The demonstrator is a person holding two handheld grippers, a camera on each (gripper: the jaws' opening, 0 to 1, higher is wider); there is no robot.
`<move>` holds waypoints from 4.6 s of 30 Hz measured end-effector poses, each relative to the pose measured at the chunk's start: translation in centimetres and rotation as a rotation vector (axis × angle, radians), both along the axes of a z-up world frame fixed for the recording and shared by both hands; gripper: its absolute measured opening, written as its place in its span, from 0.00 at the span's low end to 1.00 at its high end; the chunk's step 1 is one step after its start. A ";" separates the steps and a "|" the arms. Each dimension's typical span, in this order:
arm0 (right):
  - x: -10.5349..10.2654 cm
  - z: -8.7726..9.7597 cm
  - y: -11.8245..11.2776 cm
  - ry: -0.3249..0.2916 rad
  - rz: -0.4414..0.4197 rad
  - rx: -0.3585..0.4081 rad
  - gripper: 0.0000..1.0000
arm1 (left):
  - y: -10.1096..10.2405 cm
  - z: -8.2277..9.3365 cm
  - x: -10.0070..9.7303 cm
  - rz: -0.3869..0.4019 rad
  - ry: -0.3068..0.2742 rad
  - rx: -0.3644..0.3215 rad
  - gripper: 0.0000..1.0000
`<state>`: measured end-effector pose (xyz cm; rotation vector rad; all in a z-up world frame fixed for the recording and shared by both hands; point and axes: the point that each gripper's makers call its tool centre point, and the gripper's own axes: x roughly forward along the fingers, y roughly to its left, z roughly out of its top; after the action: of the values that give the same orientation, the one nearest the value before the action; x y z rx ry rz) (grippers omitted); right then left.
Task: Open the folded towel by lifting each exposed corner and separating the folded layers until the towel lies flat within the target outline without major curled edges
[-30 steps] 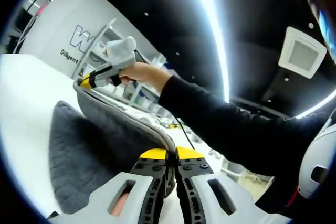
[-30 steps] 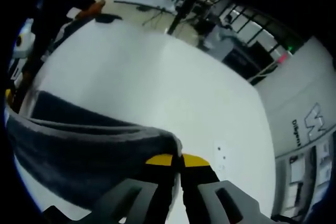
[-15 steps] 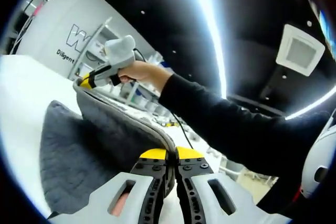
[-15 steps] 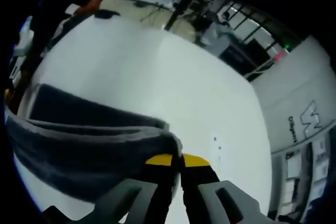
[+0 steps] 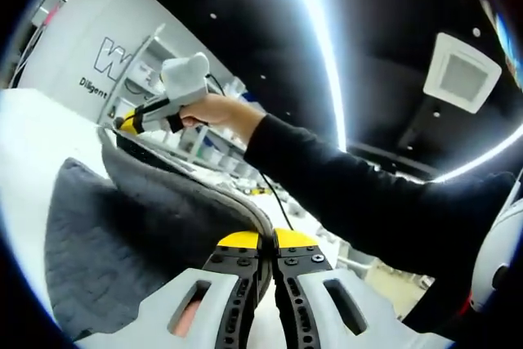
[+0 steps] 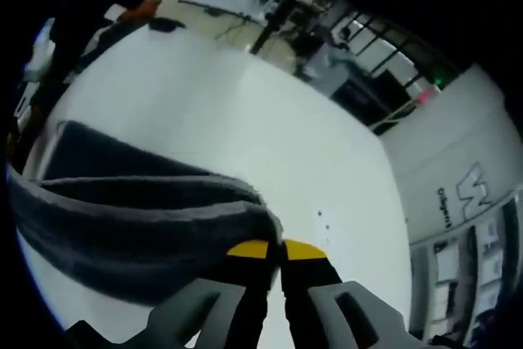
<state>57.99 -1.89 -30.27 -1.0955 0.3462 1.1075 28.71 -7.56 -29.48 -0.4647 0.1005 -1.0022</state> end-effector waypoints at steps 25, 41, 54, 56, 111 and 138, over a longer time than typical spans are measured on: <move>-2.3 -4.5 2.5 0.116 0.067 -0.028 0.00 | -0.5 -1.3 -1.0 -0.026 0.045 0.027 0.03; -0.7 -4.0 0.9 0.114 0.030 -0.028 0.00 | -0.6 -0.8 -0.4 -0.033 0.041 0.018 0.03; -0.9 -3.2 -0.5 0.089 0.007 -0.013 0.00 | -1.3 -0.2 -0.3 -0.053 0.007 0.039 0.03; -1.2 -3.3 -0.9 0.087 0.002 -0.012 0.00 | -2.1 0.3 -0.4 -0.058 0.001 0.039 0.03; -0.4 -1.5 -10.6 -0.033 -0.111 0.127 0.00 | -8.4 -0.5 -0.2 -0.147 0.013 0.135 0.03; 0.9 -1.7 -14.9 -0.076 -0.178 0.171 0.01 | -10.0 -1.8 -0.1 -0.193 0.007 0.215 0.03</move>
<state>58.84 -16.78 -31.98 -0.9340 0.2778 0.9175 28.57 -17.52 -31.26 -0.2645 0.2610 -1.1641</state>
